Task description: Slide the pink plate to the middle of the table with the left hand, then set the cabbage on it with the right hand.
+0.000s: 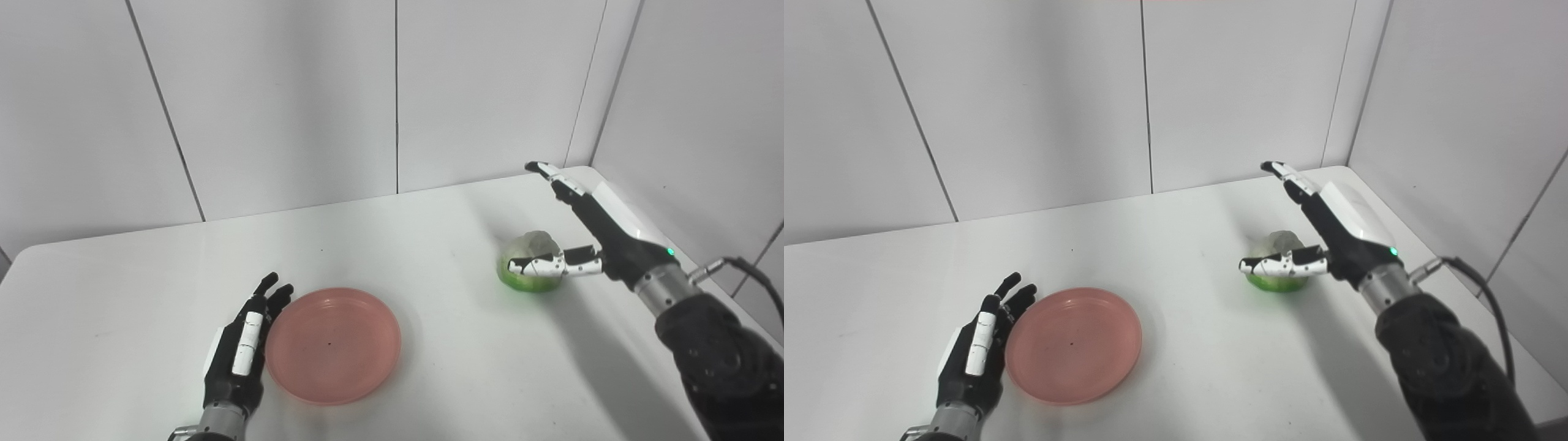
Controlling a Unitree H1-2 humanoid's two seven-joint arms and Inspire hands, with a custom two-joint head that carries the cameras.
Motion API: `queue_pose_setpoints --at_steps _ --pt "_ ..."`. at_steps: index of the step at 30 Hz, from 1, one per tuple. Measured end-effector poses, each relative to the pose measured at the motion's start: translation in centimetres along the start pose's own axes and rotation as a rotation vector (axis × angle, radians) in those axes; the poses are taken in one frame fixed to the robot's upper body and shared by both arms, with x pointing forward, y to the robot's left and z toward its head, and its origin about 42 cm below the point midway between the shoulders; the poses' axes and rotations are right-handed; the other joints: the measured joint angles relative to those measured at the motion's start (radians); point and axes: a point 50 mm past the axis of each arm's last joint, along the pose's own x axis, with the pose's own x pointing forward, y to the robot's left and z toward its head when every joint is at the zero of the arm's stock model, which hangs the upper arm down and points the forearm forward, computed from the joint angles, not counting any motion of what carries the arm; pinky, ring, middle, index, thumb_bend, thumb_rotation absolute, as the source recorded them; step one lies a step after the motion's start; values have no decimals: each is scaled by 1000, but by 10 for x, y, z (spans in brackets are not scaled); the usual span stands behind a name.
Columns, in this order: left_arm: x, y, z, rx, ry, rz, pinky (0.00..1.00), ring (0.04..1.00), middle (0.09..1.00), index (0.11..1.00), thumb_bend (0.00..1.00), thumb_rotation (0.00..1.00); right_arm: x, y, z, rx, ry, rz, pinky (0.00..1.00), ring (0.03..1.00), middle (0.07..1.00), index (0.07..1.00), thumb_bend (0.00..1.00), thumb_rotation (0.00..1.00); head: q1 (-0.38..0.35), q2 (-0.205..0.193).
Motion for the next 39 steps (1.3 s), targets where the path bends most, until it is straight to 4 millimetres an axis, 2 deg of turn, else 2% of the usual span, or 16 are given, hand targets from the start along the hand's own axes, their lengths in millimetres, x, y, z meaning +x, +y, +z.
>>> queue_pose_setpoints --at_steps 4,8,13,19,26,28,34,39 --pt "0 -2 0 0 1 -6 996 910 817 887 900 821 17 -9 4 -71 -15 53 796 963 970 919 1000 293 5 -2" --pt "0 -3 -1 1 2 -15 1000 911 810 893 884 838 41 -17 7 -168 -11 139 710 929 970 941 1000 314 9 -2" --pt "0 -5 -1 1 3 -29 1000 911 790 895 874 839 65 -28 12 -288 47 240 682 912 964 938 1000 324 14 -2" --pt "0 -7 -1 0 3 -36 1000 904 774 901 874 853 91 -24 9 -382 114 391 641 873 956 943 1000 261 22 0" --pt "0 -8 -1 4 4 -44 1000 901 763 908 880 853 116 -20 2 -456 195 520 686 869 939 933 1000 239 28 3" --pt "0 -9 -1 5 4 -47 1000 902 764 913 886 851 124 -21 1 -465 222 559 744 891 944 931 1000 252 28 3" --pt "0 -11 -1 8 4 -53 1000 906 771 918 895 853 144 -27 -8 -449 306 639 740 888 948 915 1000 249 31 5" --pt "-1 -10 -1 10 4 -53 1000 901 776 926 879 851 150 -19 -20 -491 322 658 738 879 912 892 1000 289 34 8"
